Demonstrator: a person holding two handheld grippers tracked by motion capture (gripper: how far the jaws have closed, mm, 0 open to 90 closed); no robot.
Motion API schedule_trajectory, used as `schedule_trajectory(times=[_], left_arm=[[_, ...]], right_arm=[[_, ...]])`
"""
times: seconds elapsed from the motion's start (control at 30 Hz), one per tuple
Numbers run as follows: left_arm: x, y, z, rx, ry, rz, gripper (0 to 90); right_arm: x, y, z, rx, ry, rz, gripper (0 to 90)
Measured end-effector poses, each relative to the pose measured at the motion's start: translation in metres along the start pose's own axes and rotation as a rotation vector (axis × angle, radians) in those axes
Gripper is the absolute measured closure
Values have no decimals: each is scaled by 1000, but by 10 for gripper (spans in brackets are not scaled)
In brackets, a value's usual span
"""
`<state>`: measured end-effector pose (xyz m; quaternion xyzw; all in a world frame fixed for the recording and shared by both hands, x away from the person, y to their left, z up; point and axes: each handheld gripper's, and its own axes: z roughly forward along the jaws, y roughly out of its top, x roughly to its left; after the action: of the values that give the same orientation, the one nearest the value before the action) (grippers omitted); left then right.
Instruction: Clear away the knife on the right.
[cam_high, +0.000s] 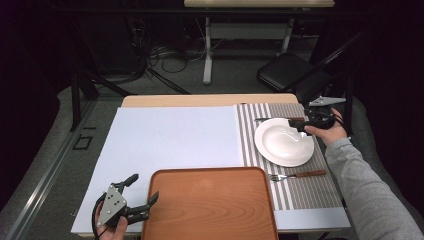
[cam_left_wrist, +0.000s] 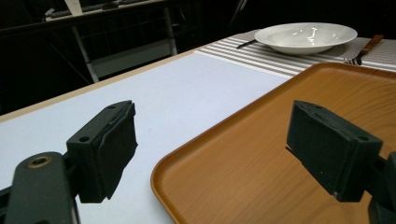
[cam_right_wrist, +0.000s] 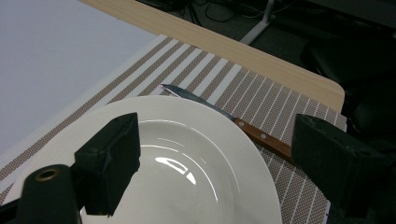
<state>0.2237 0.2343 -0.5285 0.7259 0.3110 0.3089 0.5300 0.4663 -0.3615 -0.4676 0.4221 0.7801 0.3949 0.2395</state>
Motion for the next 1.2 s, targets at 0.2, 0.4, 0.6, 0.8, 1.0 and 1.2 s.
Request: schedule_trajectory(times=[0.2,0.4,0.6,0.8,1.0,1.2], left_arm=[[0,0,1,5,-2,-3,156],[0,-1,2,12,0,2,156],[2,-1,2,20,14,2,156],[4,-2,2,28,33,-8,156],[5,-3,3,39,43,-8,156],[6,-4,3,49,58,-16,156]], right_arm=[[-8,8,6,12,-19,13,155],[-17,11,19,40,-44,26,158],[-28,9,35,55,-62,51,155],[-35,15,50,81,-83,65,147],[-41,23,60,110,-96,68,148],[-47,30,63,126,-105,74,157]])
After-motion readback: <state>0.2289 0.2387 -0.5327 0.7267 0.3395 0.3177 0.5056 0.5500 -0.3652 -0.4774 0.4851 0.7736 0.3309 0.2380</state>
